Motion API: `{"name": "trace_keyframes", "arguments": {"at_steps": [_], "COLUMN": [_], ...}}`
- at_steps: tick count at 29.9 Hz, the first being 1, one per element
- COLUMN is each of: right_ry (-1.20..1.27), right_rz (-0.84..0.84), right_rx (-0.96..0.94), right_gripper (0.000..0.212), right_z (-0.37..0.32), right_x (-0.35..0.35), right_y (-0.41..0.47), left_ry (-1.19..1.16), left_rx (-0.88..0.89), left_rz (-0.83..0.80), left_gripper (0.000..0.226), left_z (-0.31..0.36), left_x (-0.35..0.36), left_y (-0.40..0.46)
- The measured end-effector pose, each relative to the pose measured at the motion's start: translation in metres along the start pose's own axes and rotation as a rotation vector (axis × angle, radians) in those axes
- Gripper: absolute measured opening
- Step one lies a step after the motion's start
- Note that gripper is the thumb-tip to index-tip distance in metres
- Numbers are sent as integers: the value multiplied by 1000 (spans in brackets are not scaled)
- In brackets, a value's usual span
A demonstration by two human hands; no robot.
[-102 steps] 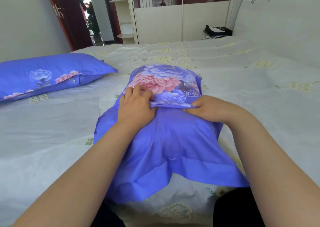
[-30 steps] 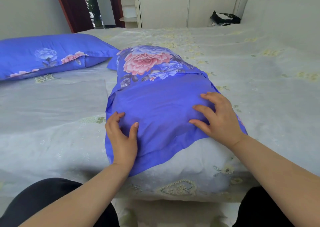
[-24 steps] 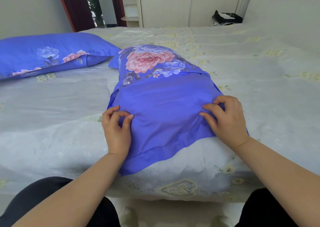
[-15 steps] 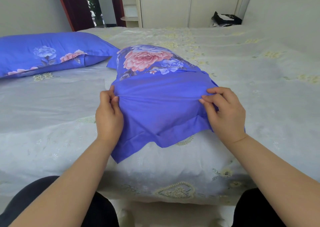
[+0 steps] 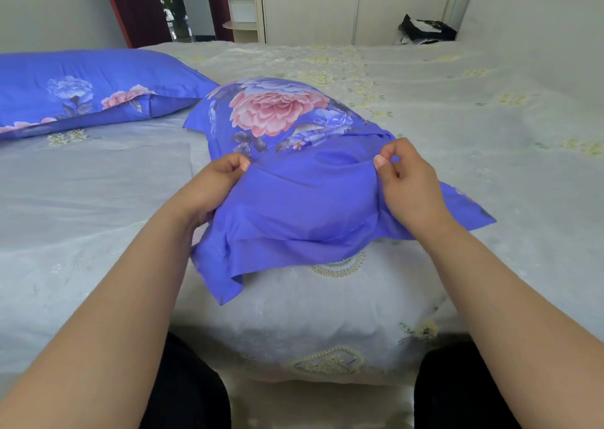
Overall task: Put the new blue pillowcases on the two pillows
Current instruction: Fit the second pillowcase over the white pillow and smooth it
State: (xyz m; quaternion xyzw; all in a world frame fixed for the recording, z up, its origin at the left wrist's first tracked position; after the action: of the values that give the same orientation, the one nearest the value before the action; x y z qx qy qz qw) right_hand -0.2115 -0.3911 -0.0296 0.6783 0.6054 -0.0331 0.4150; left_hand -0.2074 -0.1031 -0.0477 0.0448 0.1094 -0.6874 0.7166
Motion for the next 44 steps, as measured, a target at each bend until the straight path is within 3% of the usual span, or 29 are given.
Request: {"name": "trace_keyframes", "arguments": {"at_steps": [2,4,8,11,14,16,18,21,23,26,29,33,36,38,40,42,44], "right_ry": [-4,4,-33,-17,-42,-89,-185,-363,-448,-461,-449,-22,-68,-139,-248,-287,-268], "right_rz": [-169,-302,-380,-392,-365,-373,-386,-271,-172,-146,-362,-669,-771,-722,-557,-434,-469], "right_rx": [-11,-8,-26,-54,-110,-180,-276,-399,-415,-376,-213,214,239,189,61,-116,-270], "right_gripper": [18,20,12,12,27,47,65,65,59,49,41,56,55,50,36,28,53], "right_z": [3,7,15,15,6,1,-1,0,4,11,11,23,20,13,6,-8,-17], "right_x": [1,2,-1,1,4,4,3,-1,0,3,6,3,4,4,7,13,23], "right_y": [6,10,9,0,-11,-16,-21,-25,-24,-21,-11,13,18,20,23,20,18], "left_ry": [2,-13,-23,-6,145,258,299,367,454,617,891,1045,1002,947,1044,1082,915], "left_rx": [-89,-96,-3,142,265,219,39,-183,-157,155,426,449,317,153,47,138,261], "left_rz": [-123,-116,-251,-109,38,0,-99,-243,-173,96,274,387,418,349,201,77,-45], "left_gripper": [20,22,45,9,21,26,26,18,16,8,3,22,27,27,27,23,29], "left_z": [-2,-2,-4,-6,-3,-4,-6,-7,-2,16,31,33,23,18,12,12,15], "left_x": [-5,-11,-16,-14,-5,-2,-4,-9,-9,4,25,44,35,19,9,9,13], "left_y": [0,-3,-17,-25,-30,-25,-16,-5,0,-9,-38,-64,-63,-57,-51,-46,-42]}}
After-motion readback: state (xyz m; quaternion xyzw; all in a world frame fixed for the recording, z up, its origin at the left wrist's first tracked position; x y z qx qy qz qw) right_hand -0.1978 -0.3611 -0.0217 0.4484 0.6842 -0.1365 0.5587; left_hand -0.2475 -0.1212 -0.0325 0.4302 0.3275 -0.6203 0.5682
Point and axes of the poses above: each hand's wrist, its own y-axis towards the middle knuckle, its own x-axis out of the palm, z = x × y, the point moved 2 cm from there along y, towards the middle knuckle, and after that the axes turned 7 degrees about -x, right-handed, at the moved point
